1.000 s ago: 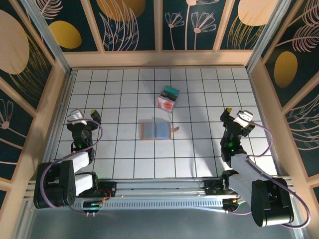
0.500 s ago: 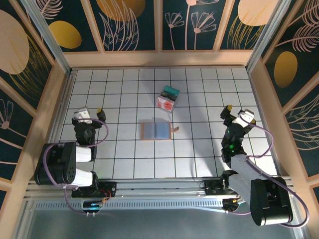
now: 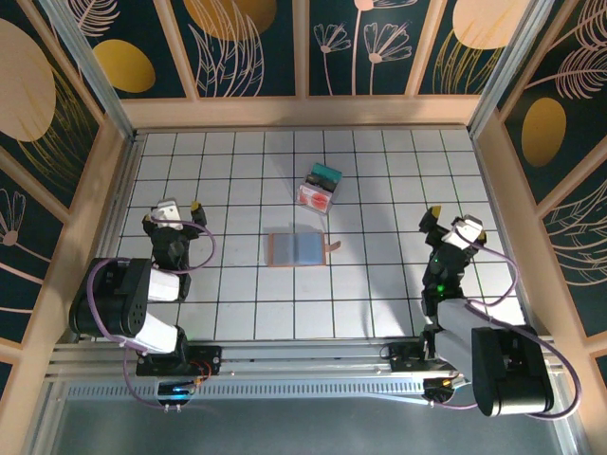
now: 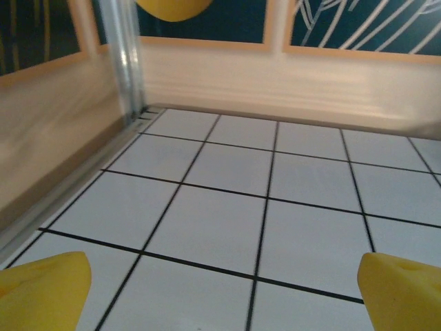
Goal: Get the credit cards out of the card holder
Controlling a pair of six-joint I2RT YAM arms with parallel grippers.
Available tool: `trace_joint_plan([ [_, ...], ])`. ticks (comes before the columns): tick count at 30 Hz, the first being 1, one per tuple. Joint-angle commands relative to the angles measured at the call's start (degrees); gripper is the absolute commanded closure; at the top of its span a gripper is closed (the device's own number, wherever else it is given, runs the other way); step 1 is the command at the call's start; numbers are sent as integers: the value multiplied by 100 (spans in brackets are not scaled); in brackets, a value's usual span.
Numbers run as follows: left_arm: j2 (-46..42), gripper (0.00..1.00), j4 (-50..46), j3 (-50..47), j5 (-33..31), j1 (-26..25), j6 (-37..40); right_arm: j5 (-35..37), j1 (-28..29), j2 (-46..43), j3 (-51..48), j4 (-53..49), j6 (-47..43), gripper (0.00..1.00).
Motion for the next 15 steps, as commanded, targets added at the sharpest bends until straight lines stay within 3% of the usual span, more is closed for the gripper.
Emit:
trace_joint_plan([
  [1, 41, 1, 300, 19, -404, 2, -166, -455, -103, 422, -56, 1144, -171, 1],
  [6, 29, 1, 328, 1, -393, 2, -168, -1007, -145, 1340, 80, 1926, -234, 1],
  [8, 28, 1, 332, -7, -390, 4, -167, -1254, -171, 1238, 214, 1493, -210, 1],
  [15, 20, 1, 345, -6, -385, 2, -166, -1678, -197, 1367, 162, 1533, -313, 1],
])
